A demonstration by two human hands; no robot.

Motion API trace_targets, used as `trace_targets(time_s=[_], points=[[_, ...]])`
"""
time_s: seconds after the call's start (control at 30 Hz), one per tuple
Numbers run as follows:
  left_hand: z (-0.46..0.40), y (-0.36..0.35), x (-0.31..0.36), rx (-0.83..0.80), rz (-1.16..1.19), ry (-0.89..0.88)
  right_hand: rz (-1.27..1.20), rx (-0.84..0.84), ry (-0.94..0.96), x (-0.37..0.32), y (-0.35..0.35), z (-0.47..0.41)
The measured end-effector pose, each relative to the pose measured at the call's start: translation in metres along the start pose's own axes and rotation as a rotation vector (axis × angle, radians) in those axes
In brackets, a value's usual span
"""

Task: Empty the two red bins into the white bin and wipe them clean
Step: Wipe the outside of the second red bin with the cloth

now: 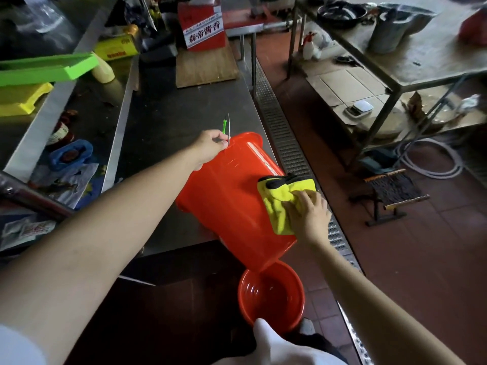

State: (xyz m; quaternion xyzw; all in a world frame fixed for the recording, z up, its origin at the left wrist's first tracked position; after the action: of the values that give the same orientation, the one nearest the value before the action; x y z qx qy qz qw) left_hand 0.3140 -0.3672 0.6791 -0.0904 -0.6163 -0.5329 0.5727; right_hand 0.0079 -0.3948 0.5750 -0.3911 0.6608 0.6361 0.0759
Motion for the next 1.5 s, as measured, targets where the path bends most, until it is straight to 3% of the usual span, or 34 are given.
trace_targets(time_s=[0.07, 0.17, 0.23, 0.3, 0.43, 0.5, 0.6, 0.77, 0.83, 1.07, 1.23, 1.5], points=[[0.000, -0.001, 0.002, -0.004, 0.004, 0.005, 0.105, 0.065, 0.260, -0.019, -0.003, 0.039], [0.001, 0.000, 0.003, -0.024, 0.003, 0.014, 0.208, 0.030, 0.737, -0.036, -0.015, 0.085], [0.003, 0.002, 0.002, -0.038, -0.004, 0.015, 0.215, 0.001, 0.817, -0.030, -0.015, 0.083], [0.004, 0.003, 0.000, -0.042, -0.010, 0.019, 0.172, -0.019, 0.698, -0.016, -0.011, 0.064], [0.006, 0.004, -0.001, -0.046, 0.016, 0.041, -0.090, -0.008, 0.125, 0.031, 0.007, 0.006], [0.007, 0.004, -0.001, -0.033, 0.015, 0.042, -0.187, -0.032, -0.056, 0.045, 0.011, -0.012], [0.007, 0.004, 0.001, -0.021, 0.008, 0.047, -0.103, -0.025, 0.037, 0.038, 0.011, 0.001], [0.007, 0.005, 0.002, -0.025, 0.041, 0.081, 0.173, 0.032, 0.493, 0.013, -0.005, 0.082], [0.010, 0.005, 0.003, -0.025, 0.072, 0.091, 0.240, 0.047, 0.586, 0.003, -0.012, 0.097], [0.007, 0.009, -0.005, -0.110, 0.246, 0.126, 0.324, -0.009, 0.611, -0.081, -0.040, 0.047], [0.009, 0.018, -0.010, -0.171, 0.272, 0.105, 0.306, 0.002, 0.506, -0.144, -0.062, -0.002], [0.007, 0.019, -0.013, -0.212, 0.301, 0.095, 0.277, 0.013, 0.530, -0.141, -0.063, -0.002]])
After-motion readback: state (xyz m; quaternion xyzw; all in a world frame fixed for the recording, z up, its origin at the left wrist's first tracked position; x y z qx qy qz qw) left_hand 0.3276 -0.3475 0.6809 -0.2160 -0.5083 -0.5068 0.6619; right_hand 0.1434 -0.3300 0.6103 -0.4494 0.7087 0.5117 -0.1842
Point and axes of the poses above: each hand's wrist, its own z-axis away from the middle knuckle, its own y-axis out of the back of the hand, x = y × z, the point moved 2 cm from there along -z, towards the middle knuckle
